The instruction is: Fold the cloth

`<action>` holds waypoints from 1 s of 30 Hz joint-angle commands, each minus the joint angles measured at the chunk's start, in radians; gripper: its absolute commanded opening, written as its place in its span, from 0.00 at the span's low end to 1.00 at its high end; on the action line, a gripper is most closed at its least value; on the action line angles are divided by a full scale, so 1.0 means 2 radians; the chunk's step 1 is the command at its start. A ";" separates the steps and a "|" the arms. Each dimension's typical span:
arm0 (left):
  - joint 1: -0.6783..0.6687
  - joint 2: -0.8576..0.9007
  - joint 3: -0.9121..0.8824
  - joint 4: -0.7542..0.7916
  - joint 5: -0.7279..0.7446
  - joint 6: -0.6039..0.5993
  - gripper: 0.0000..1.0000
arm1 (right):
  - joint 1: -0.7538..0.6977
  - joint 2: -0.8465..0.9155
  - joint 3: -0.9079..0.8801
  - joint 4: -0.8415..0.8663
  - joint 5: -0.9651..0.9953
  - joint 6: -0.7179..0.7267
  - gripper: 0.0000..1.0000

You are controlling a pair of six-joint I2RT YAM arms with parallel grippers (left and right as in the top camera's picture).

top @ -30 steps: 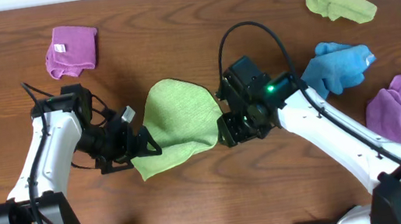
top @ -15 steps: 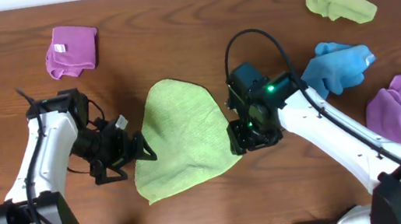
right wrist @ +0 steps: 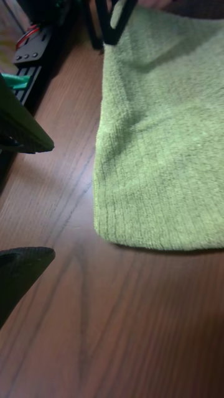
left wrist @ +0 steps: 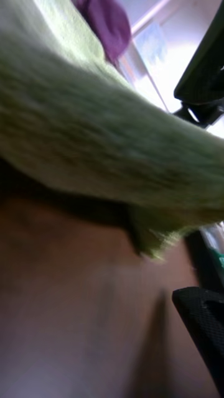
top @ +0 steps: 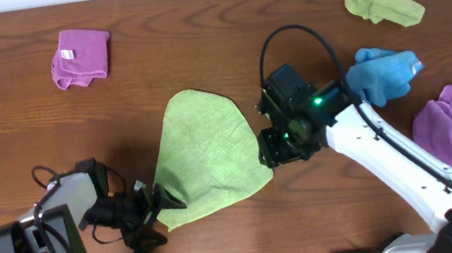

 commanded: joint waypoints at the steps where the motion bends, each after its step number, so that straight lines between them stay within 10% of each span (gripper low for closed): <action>1: 0.004 0.000 -0.019 0.046 0.042 -0.034 0.95 | -0.007 -0.011 0.006 0.001 -0.001 -0.004 0.49; 14: 0.006 -0.017 0.073 -0.051 -0.047 0.107 0.95 | -0.007 -0.012 0.006 0.003 0.000 -0.008 0.51; 30: 0.006 -0.046 0.022 0.013 -0.023 0.061 0.95 | -0.007 -0.012 0.006 0.006 0.000 -0.008 0.51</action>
